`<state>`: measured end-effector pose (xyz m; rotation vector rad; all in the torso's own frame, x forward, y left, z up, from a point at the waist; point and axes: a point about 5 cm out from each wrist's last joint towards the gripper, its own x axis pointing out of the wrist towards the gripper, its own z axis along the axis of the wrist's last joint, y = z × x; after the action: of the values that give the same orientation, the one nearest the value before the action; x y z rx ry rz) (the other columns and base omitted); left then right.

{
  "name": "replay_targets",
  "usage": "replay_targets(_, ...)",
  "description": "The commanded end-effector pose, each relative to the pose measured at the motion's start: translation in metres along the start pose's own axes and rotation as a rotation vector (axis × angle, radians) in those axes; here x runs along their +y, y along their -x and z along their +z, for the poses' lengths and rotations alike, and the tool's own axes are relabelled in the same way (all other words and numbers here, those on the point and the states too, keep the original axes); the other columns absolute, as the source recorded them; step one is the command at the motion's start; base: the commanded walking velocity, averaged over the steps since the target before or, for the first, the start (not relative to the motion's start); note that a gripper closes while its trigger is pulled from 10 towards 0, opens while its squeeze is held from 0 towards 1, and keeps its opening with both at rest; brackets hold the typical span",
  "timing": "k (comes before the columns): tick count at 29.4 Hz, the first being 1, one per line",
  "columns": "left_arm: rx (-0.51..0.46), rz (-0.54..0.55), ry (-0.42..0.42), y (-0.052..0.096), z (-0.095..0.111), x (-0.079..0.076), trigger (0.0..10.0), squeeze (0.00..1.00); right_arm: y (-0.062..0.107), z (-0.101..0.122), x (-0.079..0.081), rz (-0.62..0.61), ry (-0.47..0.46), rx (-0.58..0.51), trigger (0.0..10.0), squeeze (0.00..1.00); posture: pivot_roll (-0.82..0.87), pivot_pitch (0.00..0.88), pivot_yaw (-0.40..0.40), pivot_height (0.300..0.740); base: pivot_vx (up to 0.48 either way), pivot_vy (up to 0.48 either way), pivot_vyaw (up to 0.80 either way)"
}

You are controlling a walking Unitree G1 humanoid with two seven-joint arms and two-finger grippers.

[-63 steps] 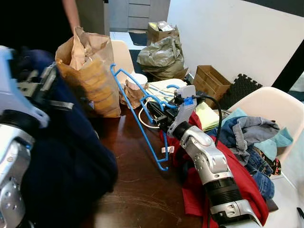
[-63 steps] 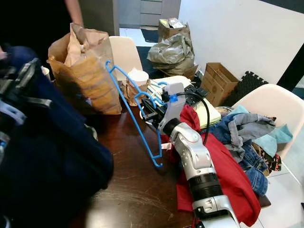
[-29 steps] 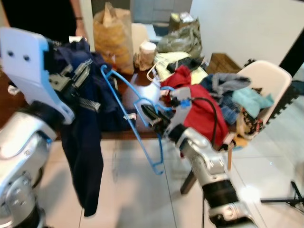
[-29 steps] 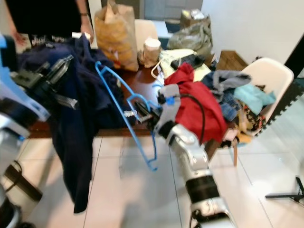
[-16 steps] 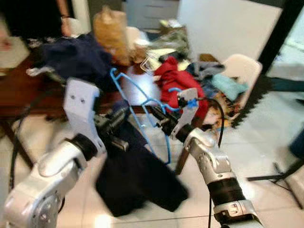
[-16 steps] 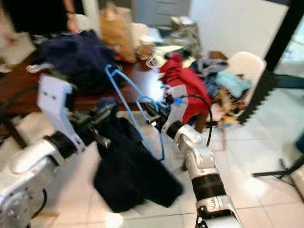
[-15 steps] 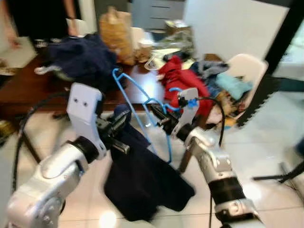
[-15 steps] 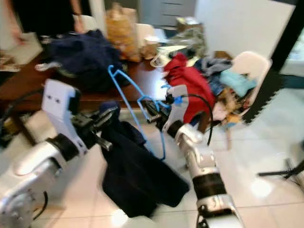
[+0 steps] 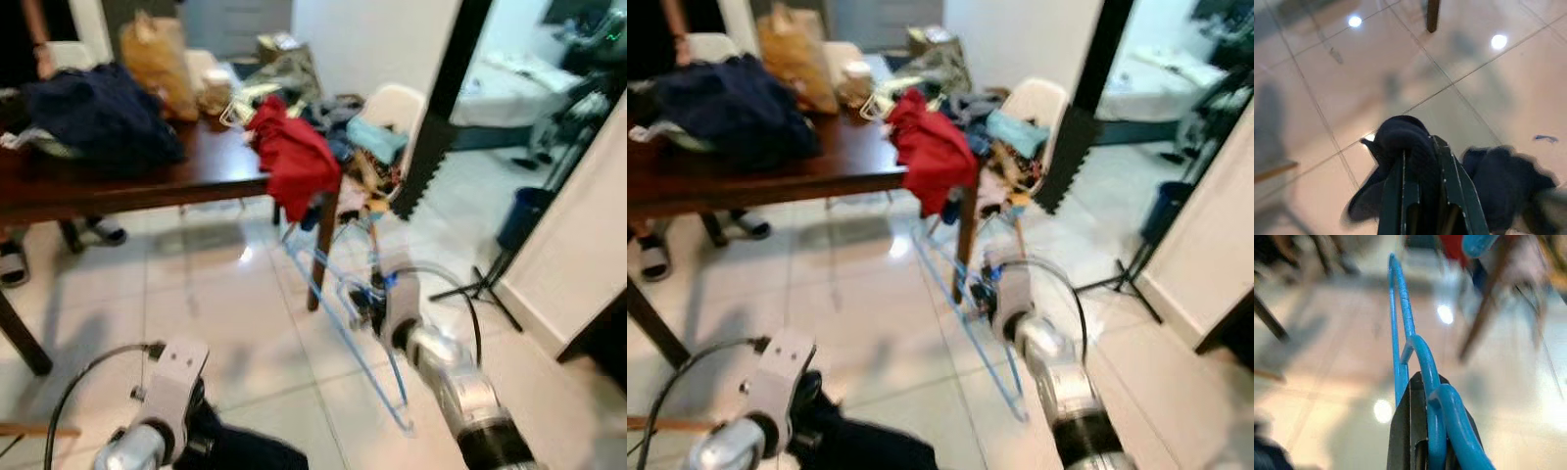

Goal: Hang hanger

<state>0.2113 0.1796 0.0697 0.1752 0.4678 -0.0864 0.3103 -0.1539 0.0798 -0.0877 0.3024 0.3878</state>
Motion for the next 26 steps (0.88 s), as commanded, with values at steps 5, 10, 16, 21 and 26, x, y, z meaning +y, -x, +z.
replay_targets(5,-0.058,0.021,0.132,0.013,0.002,0.002,10.0,0.0,0.016,0.003,0.0,-0.073,0.017,-0.047,10.0,0.0,-0.02,0.025,-0.065,0.74,0.0,0.0,-0.79)
replay_targets(10,-0.139,-0.221,0.246,0.027,-0.009,-0.035,10.0,0.0,0.026,-0.009,0.011,-0.036,0.019,-0.049,10.0,0.0,-0.05,0.019,-0.062,0.74,0.0,0.0,-0.79)
replay_targets(16,-0.198,-0.199,0.293,0.04,-0.011,-0.051,10.0,0.0,0.046,-0.022,0.029,-0.001,0.005,-0.031,10.0,0.0,-0.06,0.026,-0.064,0.74,0.0,0.0,-0.79)
replay_targets(21,-0.229,-0.115,0.353,0.041,-0.01,-0.045,10.0,0.0,0.051,-0.023,0.032,0.025,-0.007,-0.045,10.0,0.0,-0.06,0.025,-0.064,0.74,0.0,0.0,-0.79)
replay_targets(26,-0.32,0.078,0.393,0.037,-0.002,-0.026,10.0,0.0,0.048,-0.019,0.029,0.096,-0.206,-0.075,10.0,0.0,-0.05,0.036,-0.05,0.74,0.0,0.0,-0.8)
